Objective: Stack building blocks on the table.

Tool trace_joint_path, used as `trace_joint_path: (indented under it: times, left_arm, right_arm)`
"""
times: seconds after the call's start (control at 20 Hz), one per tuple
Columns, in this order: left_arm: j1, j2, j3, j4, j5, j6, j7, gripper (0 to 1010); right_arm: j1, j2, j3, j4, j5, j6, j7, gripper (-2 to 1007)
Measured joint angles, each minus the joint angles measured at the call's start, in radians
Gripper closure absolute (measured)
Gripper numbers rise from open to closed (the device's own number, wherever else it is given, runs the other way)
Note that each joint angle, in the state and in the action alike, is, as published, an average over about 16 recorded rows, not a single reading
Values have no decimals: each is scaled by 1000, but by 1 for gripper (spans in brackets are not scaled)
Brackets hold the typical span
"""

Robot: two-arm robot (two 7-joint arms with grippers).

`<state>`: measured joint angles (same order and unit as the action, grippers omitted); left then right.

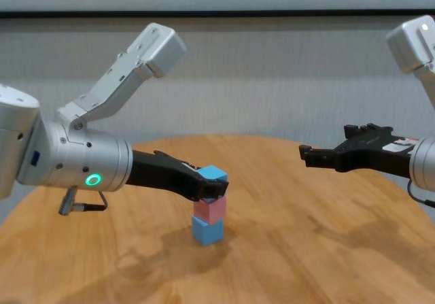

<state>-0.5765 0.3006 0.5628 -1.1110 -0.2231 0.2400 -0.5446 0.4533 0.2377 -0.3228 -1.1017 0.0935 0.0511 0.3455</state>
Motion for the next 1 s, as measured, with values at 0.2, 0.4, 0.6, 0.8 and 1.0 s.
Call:
trace_joint_path:
  times: [0.2, 0.4, 0.6, 0.8, 1.0]
  left_arm:
    - [0, 0, -1, -2, 0, 4, 2, 550]
    - [0, 1, -2, -7, 0, 8, 6, 464]
    - [2, 3, -5, -19, 0, 14, 11, 348]
    - [8, 11, -13, -48, -2, 18, 19, 214]
    - [17, 27, -26, -90, -2, 21, 33, 111]
  right_arm:
    - [0, 0, 0, 0, 0, 0, 0, 0]
    - [0, 0, 0, 0, 0, 0, 0, 0]
    - [0, 0, 0, 0, 0, 0, 0, 0]
    - [0, 0, 0, 0, 0, 0, 0, 0]
    - [0, 0, 0, 0, 0, 0, 0, 0]
